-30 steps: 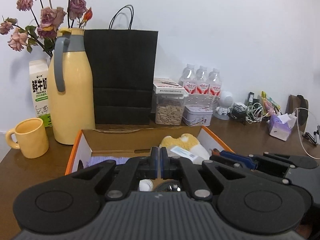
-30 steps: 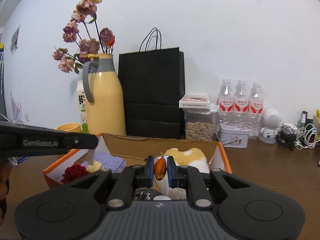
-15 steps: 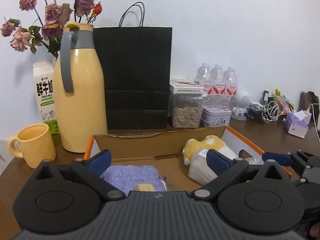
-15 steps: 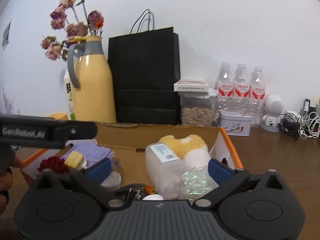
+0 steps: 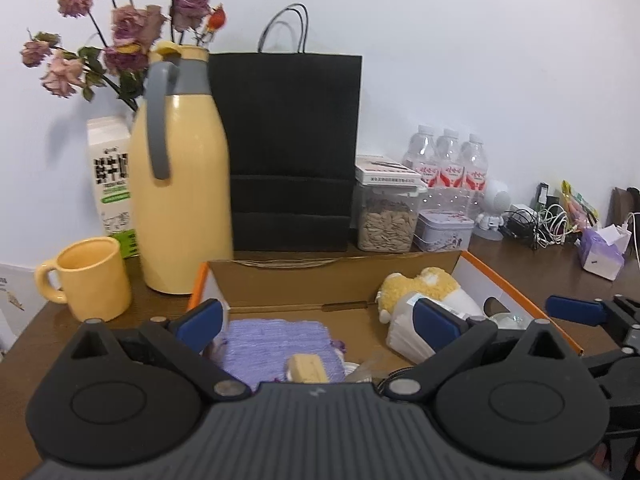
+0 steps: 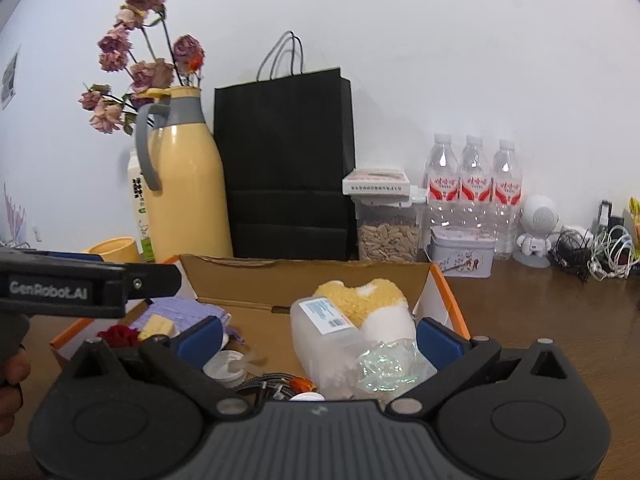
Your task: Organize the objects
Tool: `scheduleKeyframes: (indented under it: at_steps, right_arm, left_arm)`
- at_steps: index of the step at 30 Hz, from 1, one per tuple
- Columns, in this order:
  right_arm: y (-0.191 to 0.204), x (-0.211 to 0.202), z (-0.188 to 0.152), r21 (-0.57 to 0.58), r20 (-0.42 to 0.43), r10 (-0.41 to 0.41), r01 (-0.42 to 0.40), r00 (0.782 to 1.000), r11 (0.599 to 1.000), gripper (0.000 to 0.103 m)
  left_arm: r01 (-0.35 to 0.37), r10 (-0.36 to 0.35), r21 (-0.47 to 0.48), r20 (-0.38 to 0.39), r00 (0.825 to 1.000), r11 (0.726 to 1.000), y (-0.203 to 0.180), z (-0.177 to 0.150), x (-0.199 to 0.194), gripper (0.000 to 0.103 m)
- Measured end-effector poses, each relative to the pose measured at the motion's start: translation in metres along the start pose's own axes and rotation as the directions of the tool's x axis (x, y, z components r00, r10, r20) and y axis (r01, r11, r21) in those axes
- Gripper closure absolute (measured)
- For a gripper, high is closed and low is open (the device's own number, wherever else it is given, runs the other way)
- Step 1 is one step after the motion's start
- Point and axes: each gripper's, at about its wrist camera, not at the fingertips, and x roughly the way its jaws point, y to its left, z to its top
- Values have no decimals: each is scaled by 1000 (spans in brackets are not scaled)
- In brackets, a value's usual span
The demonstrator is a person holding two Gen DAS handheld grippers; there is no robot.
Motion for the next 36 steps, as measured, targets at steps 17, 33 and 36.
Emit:
scheduleKeyframes:
  at_steps: [17,33,36]
  right_arm:
    - [30,-109,-3,-27,3,-1,2,1000,1000,0]
    - [34,-140,-55,44,-152,-17,23,988,999,0]
    - [33,-138,-61,46,-174,-26,34,984,998,0]
  left_arm:
    - [3,-3,8,2,1000,1000,7,-24,-111,0]
    - [-56,51,-23,-165,985,998,10,-90,-147,0]
    - [-61,55,-30,-181,982,998,12,-97,-148,0]
